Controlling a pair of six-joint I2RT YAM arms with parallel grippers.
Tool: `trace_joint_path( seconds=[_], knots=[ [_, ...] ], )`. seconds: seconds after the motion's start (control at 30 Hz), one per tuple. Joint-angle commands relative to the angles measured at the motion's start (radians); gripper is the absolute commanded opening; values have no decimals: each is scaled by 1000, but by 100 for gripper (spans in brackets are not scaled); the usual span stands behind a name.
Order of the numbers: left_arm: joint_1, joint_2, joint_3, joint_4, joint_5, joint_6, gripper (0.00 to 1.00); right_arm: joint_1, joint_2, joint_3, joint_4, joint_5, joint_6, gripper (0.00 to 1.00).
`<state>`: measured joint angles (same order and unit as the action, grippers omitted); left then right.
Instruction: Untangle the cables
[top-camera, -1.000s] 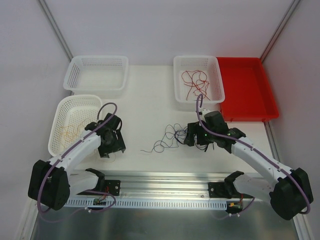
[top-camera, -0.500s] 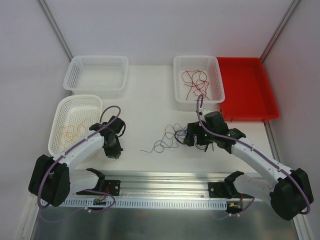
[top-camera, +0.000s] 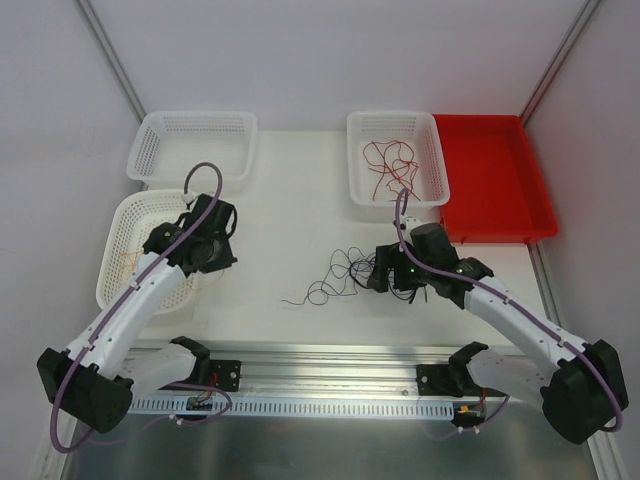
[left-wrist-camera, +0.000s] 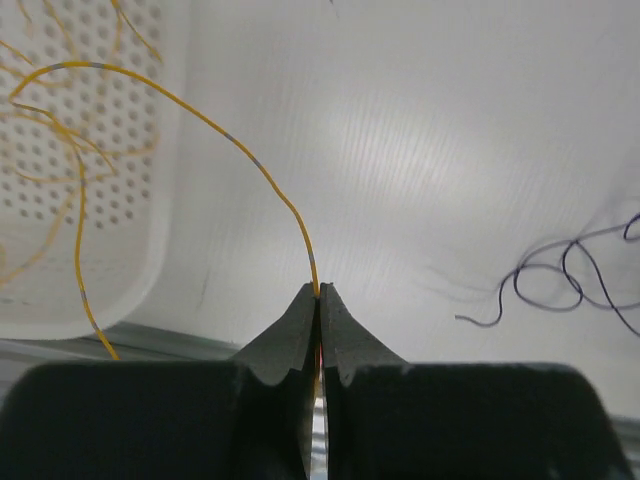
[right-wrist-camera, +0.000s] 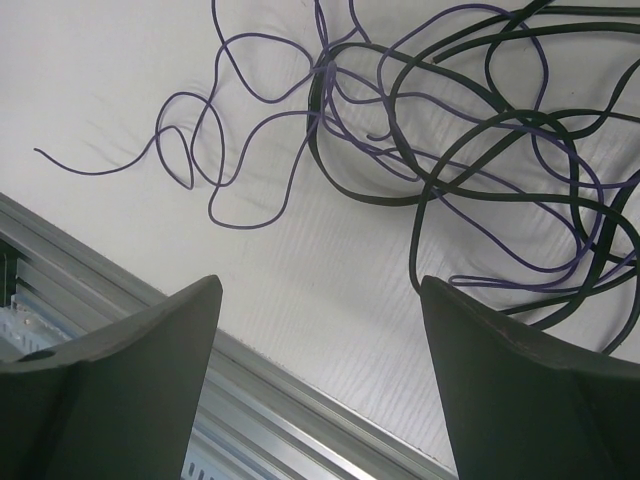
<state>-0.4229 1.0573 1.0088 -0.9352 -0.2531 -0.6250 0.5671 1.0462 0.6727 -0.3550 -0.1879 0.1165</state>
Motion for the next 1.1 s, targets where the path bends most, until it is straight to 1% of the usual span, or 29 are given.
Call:
trace_joint_path(
  seconds=[0.0, 0.03, 0.1, 0.13, 0.2, 0.23, 0.27, 0.33, 0.37, 0.47, 0.63, 0.73, 0.8, 0.93, 1.0, 1.07],
  knots=[
    [48, 25, 121, -90, -170, 160, 0, 4, -35, 14, 2, -7, 11, 85],
    [112, 38, 138, -90, -176, 212, 0, 2, -38, 14, -2, -5, 8, 85],
    [195, 62, 184, -71, -192, 263, 0, 4, -48, 15, -9, -4, 8, 85],
    [267, 87, 197, -56, -205, 309, 0, 4, -49, 13, -10, -2, 6, 85],
    [326, 122, 223, 4, -199, 367, 0, 4, -55, 11, -13, -5, 6, 85],
    [366, 135, 228, 27, -168, 383, 0, 4, -55, 10, -12, -7, 9, 85],
    [433, 148, 232, 48, -155, 390, 0, 2, -57, 11, -12, -8, 11, 85],
    [513, 191, 234, 113, -130, 395, 0, 4, -58, 13, -13, -10, 11, 85],
    [573, 208, 232, 131, -109, 395, 0, 4, -60, 13, -15, -10, 9, 85],
    [646, 298, 222, 203, -71, 364, 0, 4, -60, 21, -25, -4, 8, 85],
    [720, 415, 198, 305, -51, 324, 0, 4, -60, 28, -42, 1, 6, 85],
    [722, 487, 189, 364, -5, 308, 0, 4, -49, 37, -62, 10, 6, 85],
    [722, 536, 188, 394, 73, 298, 0, 2, -45, 50, -71, 15, 5, 85],
    [722, 604, 180, 421, 126, 301, 0, 4, -37, 64, -90, 28, 5, 85],
    [722, 635, 185, 424, 165, 312, 3, 4, -23, 70, -90, 30, 5, 85],
    [720, 648, 191, 424, 212, 311, 8, 5, -6, 76, -93, 28, 9, 84]
  ],
)
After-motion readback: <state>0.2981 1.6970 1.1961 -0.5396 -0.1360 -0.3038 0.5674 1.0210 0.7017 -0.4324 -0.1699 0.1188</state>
